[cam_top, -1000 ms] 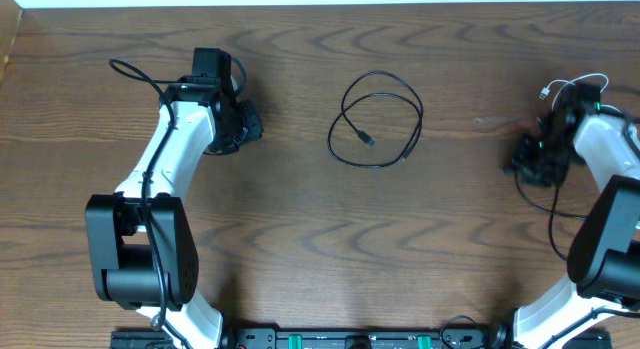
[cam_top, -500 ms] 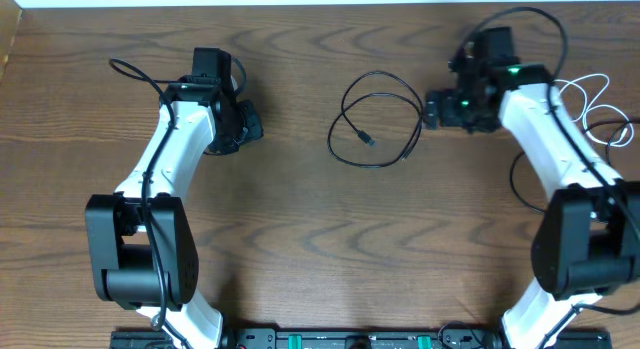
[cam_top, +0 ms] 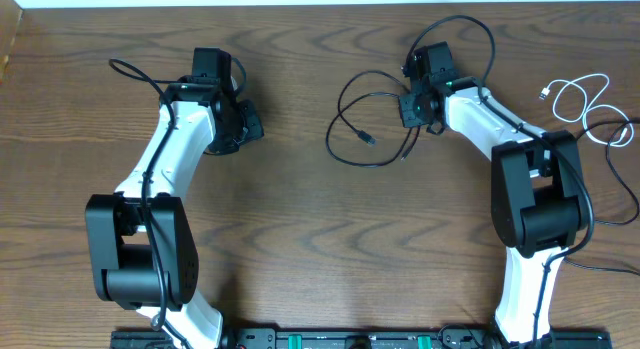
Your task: Untangle cables
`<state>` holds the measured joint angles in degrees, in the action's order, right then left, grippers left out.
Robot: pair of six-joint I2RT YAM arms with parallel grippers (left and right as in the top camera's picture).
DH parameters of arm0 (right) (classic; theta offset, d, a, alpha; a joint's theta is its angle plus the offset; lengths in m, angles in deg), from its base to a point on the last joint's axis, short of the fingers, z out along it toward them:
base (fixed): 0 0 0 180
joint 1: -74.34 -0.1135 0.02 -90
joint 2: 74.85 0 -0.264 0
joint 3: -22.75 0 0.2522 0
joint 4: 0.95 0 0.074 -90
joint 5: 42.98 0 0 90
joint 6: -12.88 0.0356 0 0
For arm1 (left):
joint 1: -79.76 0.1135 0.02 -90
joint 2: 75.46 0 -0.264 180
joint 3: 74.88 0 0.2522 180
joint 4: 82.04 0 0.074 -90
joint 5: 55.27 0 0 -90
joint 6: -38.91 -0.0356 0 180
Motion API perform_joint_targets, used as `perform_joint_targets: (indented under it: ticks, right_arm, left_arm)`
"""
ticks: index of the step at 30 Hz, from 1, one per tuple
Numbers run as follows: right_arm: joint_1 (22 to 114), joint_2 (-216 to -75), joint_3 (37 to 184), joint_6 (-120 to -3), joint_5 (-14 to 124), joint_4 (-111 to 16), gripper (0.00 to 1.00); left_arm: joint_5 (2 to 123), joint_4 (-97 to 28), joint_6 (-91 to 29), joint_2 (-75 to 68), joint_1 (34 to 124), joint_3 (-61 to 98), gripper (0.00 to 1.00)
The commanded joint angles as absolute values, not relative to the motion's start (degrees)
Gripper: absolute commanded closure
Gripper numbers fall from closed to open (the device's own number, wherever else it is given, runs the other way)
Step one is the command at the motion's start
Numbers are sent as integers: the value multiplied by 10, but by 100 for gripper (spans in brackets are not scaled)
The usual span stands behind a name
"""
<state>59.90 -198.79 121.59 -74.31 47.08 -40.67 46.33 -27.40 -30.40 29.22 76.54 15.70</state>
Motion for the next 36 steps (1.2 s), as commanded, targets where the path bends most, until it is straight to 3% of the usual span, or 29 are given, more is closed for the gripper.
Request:
perform_joint_targets:
  ticks: [1, 9, 11, 18, 36]
  right_arm:
    - [596, -2011, 1211, -749, 467, -418, 99]
    - [596, -1885, 1211, -749, 491, -417, 97]
    - [596, -1856, 1211, -748, 491, -421, 67]
    - [592, -1824, 1210, -749, 522, -455, 41]
    - [576, -1994, 1210, -896, 528, -326, 46]
  left_arm:
    - [456, -272, -311, 295, 764, 160, 56]
    - [456, -272, -311, 295, 764, 160, 56]
    - [456, -272, -311, 295, 764, 160, 56]
    - [456, -272, -311, 295, 764, 160, 56]
    - [456, -272, -311, 295, 764, 160, 55]
